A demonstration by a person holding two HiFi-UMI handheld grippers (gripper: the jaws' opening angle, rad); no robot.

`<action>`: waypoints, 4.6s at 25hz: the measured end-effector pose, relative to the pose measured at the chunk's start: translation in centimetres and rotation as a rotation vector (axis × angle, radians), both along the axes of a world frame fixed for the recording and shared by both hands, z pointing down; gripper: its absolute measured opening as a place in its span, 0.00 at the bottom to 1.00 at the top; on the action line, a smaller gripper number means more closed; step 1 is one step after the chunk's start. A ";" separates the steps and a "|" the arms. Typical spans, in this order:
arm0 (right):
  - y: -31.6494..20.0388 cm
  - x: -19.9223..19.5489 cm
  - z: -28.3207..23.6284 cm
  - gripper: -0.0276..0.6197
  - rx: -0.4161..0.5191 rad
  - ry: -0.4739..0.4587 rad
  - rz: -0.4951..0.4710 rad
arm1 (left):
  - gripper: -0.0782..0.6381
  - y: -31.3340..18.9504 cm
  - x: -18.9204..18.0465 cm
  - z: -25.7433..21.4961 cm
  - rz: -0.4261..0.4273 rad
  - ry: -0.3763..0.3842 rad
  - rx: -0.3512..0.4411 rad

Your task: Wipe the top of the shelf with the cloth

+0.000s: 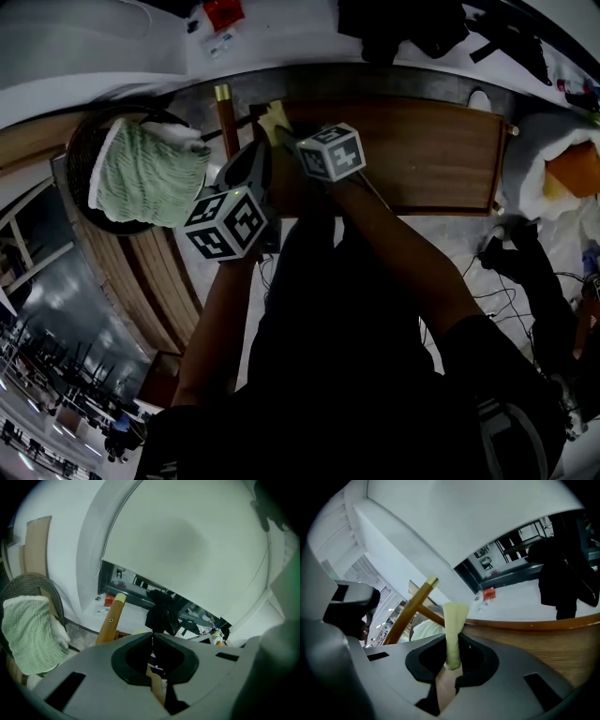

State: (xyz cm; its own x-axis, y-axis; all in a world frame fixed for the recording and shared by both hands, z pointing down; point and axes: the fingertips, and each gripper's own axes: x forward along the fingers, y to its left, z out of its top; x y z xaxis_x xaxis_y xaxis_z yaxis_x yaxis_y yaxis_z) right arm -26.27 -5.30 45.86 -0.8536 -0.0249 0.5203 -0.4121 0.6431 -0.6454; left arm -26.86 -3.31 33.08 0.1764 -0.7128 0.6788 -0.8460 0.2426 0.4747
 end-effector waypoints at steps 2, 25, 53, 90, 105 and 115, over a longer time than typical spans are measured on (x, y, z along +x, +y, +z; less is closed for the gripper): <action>0.2 -0.9 1.4 0.13 -0.024 0.024 0.000 | 0.13 0.0 -0.4 0.1 0.002 0.003 0.002; -2.7 2.1 3.2 0.12 -0.012 0.227 0.065 | 0.13 -2.5 3.0 3.2 0.110 0.017 -0.034; -9.2 22.6 3.0 0.12 0.026 0.330 0.254 | 0.13 -6.8 18.1 7.8 0.225 0.073 -0.091; -17.4 50.2 1.5 0.12 0.060 0.508 0.753 | 0.13 -8.3 28.7 6.7 0.409 0.084 -0.108; -10.9 27.2 -1.5 0.12 0.091 0.307 0.447 | 0.13 -5.1 16.2 5.2 0.225 0.078 -0.081; -3.9 7.6 -0.6 0.12 0.044 0.142 0.200 | 0.13 -1.1 6.3 1.2 0.215 0.002 -0.021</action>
